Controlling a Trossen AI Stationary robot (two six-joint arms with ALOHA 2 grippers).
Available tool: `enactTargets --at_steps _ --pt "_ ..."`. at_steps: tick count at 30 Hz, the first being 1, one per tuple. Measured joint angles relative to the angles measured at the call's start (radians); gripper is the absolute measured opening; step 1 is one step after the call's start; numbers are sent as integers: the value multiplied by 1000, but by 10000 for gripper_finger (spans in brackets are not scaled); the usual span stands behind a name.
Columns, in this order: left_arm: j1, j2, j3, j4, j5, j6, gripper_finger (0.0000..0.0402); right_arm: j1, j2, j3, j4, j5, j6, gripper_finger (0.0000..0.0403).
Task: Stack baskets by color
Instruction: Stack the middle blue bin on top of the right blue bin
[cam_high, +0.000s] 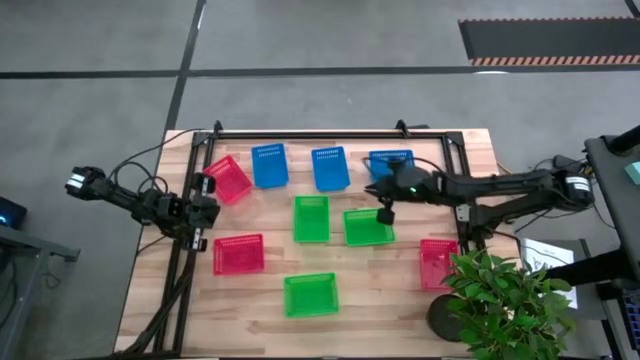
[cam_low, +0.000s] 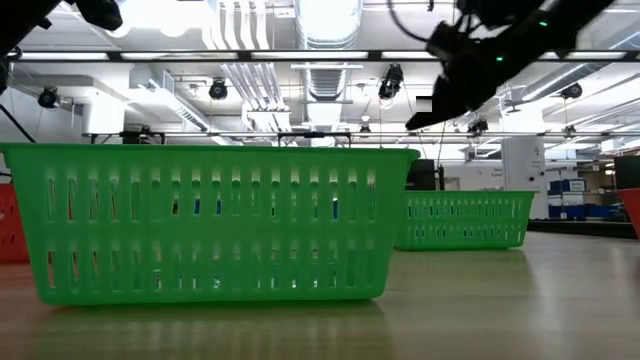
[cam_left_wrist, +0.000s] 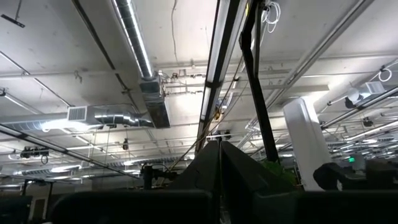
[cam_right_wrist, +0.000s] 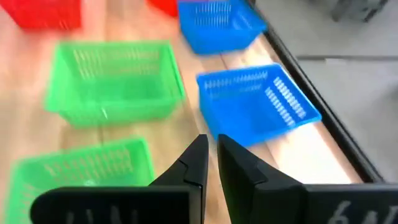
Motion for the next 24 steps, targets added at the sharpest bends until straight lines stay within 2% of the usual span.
enactTargets --at_steps 4,12,20,24 --pt "0 -3 0 1 0 -1 0 -53 134 134 -131 -12 -105 28" --pt "-1 -6 1 0 6 -1 0 -163 355 353 -322 -132 -271 28" --pt "-1 -6 -1 -1 6 -1 0 -190 518 551 -525 -135 -428 28" --pt "0 -5 -1 -1 7 -1 0 -190 567 610 -588 -132 -603 28"
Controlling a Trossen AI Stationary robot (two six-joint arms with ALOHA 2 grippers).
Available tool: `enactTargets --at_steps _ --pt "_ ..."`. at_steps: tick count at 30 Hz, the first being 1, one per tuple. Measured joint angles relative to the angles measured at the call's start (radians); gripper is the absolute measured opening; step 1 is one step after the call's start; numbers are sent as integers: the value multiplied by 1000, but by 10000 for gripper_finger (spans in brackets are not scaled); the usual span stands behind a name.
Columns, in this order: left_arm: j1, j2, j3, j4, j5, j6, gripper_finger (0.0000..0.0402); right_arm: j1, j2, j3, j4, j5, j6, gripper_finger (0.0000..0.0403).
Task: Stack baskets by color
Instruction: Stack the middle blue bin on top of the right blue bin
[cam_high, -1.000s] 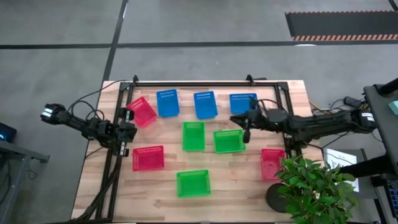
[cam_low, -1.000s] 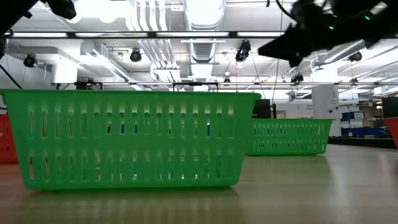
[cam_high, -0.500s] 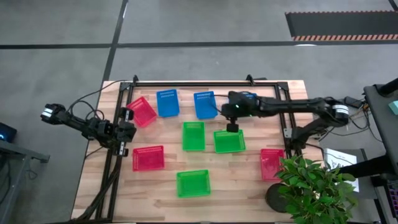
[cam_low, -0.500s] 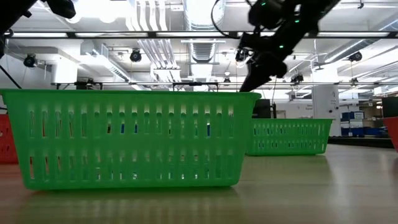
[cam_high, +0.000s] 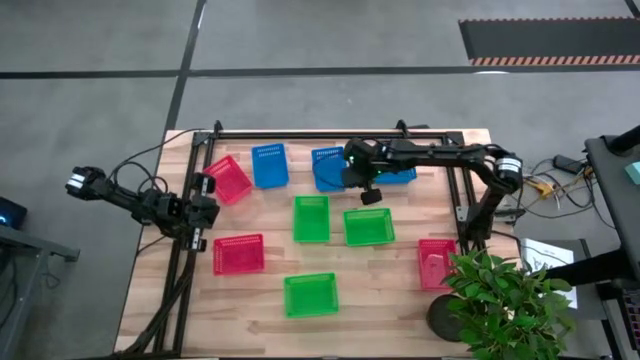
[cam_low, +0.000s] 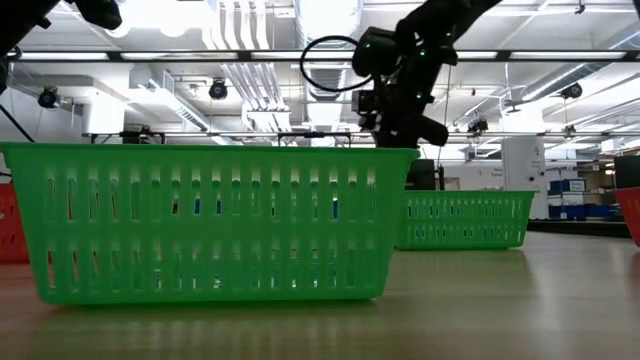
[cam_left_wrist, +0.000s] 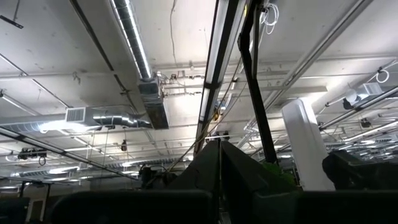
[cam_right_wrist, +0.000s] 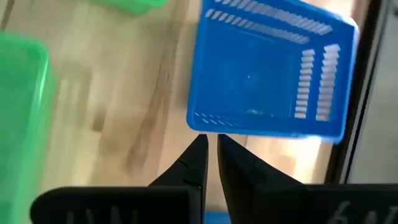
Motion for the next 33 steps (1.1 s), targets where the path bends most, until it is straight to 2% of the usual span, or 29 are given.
enactTargets --at_steps 6,10,16,23,27,29,33 --pt "0 0 0 0 1 0 0 1 36 18 -16 18 -339 28" --pt "0 -1 0 0 2 0 0 8 47 16 -6 113 -459 28" --pt "1 0 -1 0 2 0 0 7 46 15 12 133 -468 44" --pt "0 -1 -1 0 2 1 0 7 70 15 54 144 -504 122" --pt "0 -1 -1 0 2 2 0 11 98 15 60 206 -580 159" --pt "0 -1 -1 1 2 3 0 12 106 15 62 247 -609 166" --pt "0 -2 -1 1 1 3 0 11 117 15 96 248 -638 167"
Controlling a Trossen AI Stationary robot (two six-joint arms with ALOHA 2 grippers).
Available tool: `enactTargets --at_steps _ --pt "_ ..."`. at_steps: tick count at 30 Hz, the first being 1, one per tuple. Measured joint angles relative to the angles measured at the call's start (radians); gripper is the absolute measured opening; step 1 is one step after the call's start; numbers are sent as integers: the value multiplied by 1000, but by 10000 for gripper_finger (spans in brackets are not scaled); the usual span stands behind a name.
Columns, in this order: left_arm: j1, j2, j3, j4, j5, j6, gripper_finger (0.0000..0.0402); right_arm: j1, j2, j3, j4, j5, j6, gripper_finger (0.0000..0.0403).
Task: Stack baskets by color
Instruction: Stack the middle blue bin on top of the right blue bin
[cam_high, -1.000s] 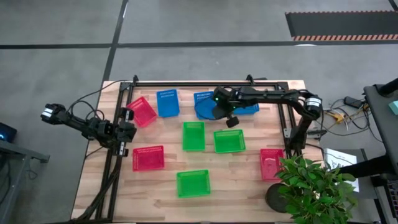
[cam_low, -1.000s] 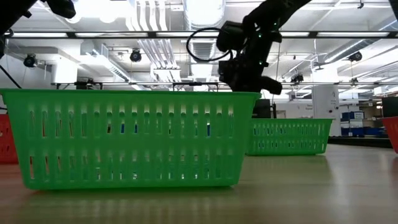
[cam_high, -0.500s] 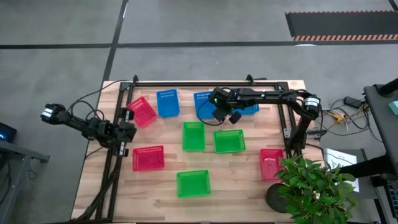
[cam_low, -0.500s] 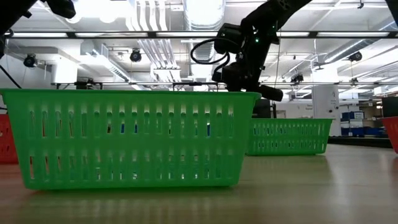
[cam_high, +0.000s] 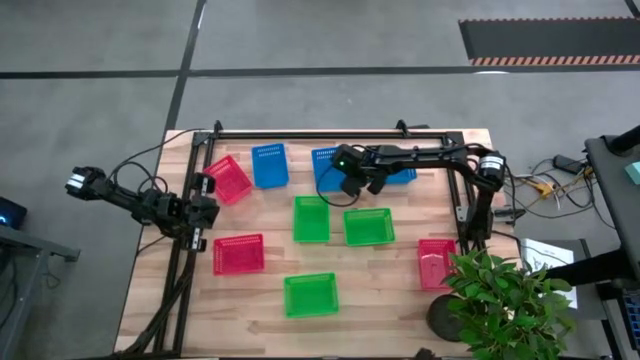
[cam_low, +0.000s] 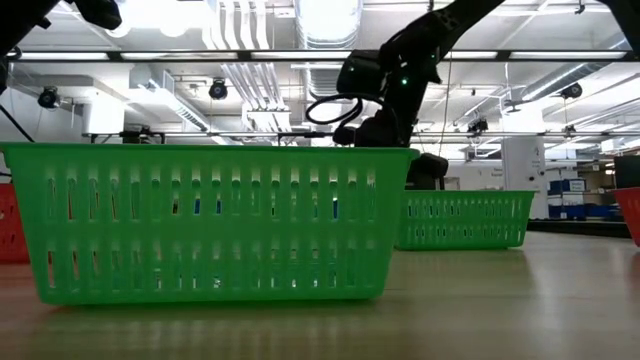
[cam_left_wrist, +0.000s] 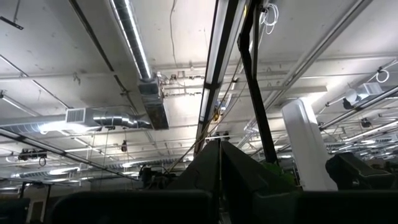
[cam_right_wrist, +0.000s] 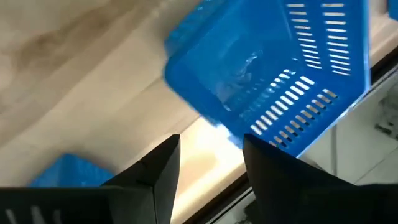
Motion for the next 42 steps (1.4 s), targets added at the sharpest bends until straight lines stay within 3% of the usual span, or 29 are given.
enactTargets --at_steps 12,23,30,37,42 --pt "-1 0 0 1 0 0 0 0 68 0 32 -30 -63 143" --pt "0 0 0 9 -1 1 0 1 64 0 53 -31 -115 20" --pt "0 0 0 27 -1 1 0 24 56 36 52 -1 -96 9" --pt "0 0 1 28 -1 1 0 88 55 123 27 169 174 9" --pt "0 -1 1 31 -1 1 0 133 55 228 -183 329 456 9"
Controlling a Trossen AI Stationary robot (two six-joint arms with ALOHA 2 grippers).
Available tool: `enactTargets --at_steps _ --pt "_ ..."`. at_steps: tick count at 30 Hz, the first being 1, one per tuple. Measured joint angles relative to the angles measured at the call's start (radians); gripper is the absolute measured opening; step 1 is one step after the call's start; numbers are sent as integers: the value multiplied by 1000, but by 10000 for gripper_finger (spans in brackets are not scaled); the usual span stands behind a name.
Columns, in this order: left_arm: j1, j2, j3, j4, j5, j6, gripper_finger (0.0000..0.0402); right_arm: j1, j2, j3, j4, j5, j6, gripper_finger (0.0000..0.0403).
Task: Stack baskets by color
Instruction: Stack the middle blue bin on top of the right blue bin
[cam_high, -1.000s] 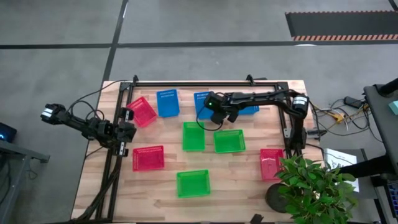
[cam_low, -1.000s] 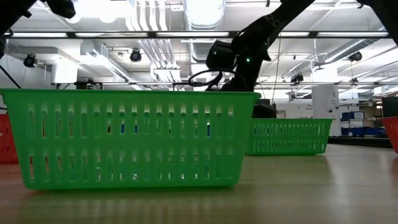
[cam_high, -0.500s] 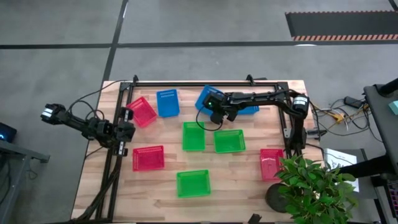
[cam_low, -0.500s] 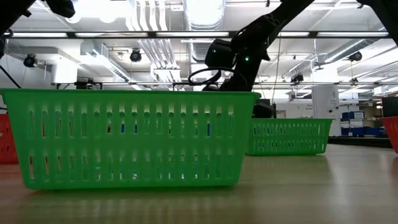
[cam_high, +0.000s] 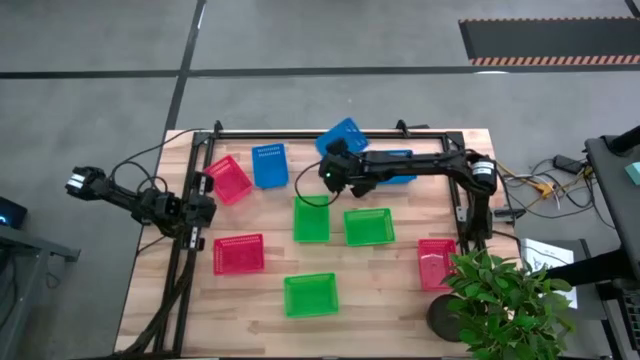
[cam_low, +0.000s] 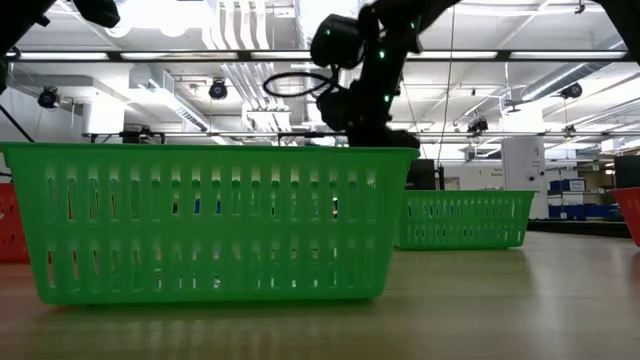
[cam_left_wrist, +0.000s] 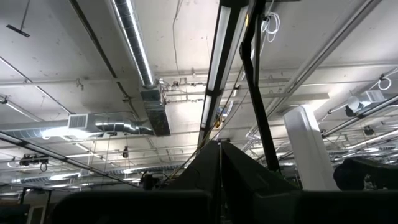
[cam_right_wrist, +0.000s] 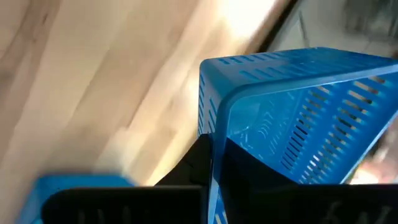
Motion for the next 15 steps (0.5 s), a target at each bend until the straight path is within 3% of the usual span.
enactTargets --at_steps 5,11,15 --pt "0 0 0 4 0 0 0 10 0 157 -336 -43 328 9" --pt "0 -1 0 5 0 0 0 -41 -2 303 -664 -355 631 9" --pt "0 -4 0 8 0 0 0 -56 -4 311 -775 -356 707 9"
